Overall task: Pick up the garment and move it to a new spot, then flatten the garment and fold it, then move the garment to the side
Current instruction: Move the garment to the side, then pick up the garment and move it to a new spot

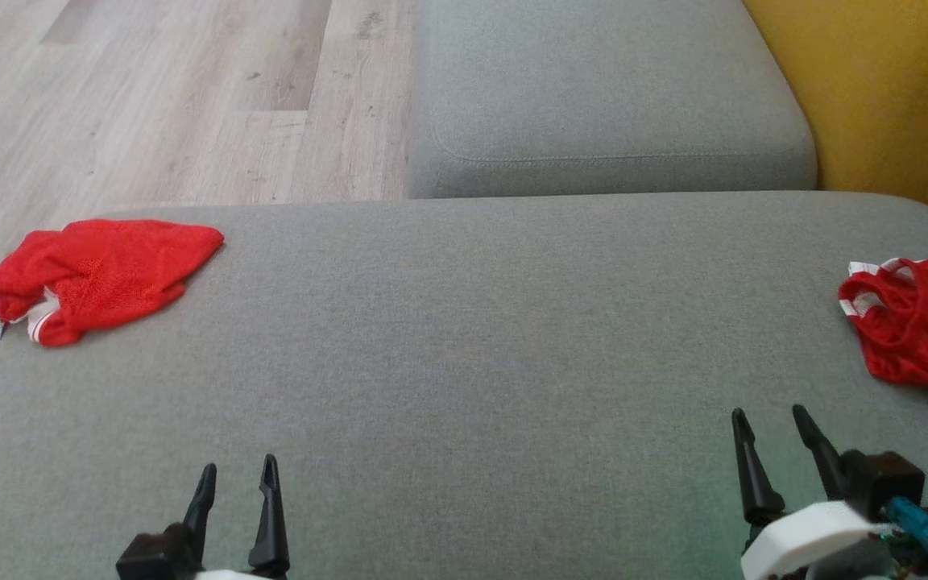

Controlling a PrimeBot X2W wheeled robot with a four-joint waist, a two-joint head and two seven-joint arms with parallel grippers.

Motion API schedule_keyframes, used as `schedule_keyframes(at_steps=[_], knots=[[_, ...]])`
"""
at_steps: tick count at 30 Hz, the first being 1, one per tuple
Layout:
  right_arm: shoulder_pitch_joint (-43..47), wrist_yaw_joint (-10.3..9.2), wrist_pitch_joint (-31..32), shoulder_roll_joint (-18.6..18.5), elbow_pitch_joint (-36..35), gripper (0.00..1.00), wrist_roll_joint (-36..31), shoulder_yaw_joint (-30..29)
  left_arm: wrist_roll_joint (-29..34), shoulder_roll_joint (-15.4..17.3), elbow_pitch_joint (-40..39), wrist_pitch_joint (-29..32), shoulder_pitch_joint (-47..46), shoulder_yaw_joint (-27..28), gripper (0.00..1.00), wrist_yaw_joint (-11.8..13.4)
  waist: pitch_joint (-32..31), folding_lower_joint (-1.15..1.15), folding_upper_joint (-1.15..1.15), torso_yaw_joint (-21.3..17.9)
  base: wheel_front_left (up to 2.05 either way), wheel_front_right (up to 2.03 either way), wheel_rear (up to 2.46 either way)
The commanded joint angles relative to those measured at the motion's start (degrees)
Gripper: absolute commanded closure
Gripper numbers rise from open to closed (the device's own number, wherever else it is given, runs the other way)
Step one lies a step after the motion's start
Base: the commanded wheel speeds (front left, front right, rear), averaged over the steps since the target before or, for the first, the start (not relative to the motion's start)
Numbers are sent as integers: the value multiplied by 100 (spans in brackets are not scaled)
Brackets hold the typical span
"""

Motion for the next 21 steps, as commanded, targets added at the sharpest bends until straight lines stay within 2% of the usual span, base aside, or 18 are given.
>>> schedule_keyframes(at_steps=[1, 15, 21], knots=[[-147, 37, -63, -22, -268, 0, 109, 163, -24, 89, -137, -39, -259, 226, 0, 1, -15, 1, 0, -16, 0, 0, 0], [-31, 37, -3, -22, -271, 0, 239, 361, -56, 97, -135, 17, -292, 167, 0, 5, -30, 1, 0, 11, 0, 0, 0], [-10, 37, -33, -22, -267, 0, 277, 350, -34, 107, -141, 50, -346, 121, 0, 10, -7, 1, 0, 277, 0, 0, 0]])
